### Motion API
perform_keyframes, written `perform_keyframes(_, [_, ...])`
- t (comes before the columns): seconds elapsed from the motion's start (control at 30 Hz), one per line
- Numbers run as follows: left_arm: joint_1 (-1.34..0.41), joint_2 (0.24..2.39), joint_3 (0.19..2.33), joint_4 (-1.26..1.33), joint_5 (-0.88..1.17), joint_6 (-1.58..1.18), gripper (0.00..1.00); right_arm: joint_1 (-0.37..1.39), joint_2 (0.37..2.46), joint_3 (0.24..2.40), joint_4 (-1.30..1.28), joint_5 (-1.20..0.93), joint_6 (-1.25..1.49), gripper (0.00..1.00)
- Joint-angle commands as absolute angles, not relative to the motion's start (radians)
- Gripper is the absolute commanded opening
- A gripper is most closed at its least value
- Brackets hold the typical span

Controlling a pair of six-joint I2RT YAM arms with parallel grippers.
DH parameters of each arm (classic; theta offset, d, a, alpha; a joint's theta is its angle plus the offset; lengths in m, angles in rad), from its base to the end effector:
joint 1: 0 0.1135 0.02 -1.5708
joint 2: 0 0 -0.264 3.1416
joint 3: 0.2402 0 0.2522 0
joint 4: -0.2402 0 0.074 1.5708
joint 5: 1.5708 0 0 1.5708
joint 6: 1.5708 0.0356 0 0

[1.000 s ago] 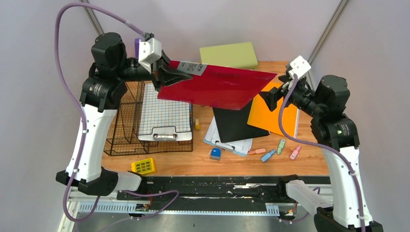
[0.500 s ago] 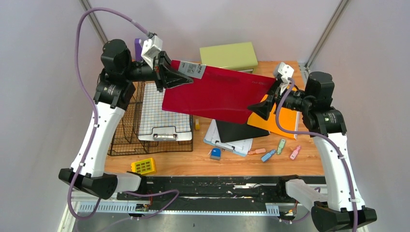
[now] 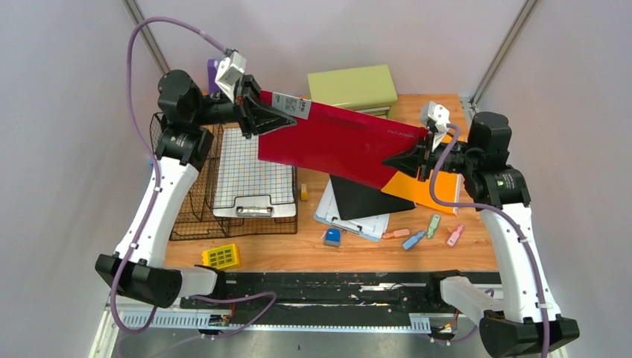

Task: Organize the desk
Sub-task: Place the folder in the storage box.

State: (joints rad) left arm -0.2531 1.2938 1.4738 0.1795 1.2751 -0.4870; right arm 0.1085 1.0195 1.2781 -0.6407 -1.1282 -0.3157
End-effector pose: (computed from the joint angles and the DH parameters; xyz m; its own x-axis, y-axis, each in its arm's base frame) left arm 0.2403 -0.0973 0.5000 -0.1388 -0.1049 -0.9847 0.9900 0.0099 -0.1406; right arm 0.1814 0.0521 0.4258 -0.0792 -0.1424 -0.9866 -0.9515 0.3059 0.0322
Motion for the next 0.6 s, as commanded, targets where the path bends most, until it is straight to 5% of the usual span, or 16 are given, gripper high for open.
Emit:
perform_keyframes(0.0, [-0.255, 1.264, 1.645, -0.310, 1.181, -0.028, 0.42, 0.109, 0.993, 1.368, -0.642, -1.001, -0.363, 0.00])
perform_keyframes(0.23, [-0.254, 1.267, 1.796, -0.707, 0.995, 0.311, 0.98, 0.108, 1.014, 1.547, -0.729, -0.784, -0.422, 0.00])
perform_keyframes(0.57, [-0.307, 1.334, 2.070, -0.914, 0.769, 0.509, 1.00, 0.109, 1.059, 1.752, -1.028, -0.466, -0.679, 0.00])
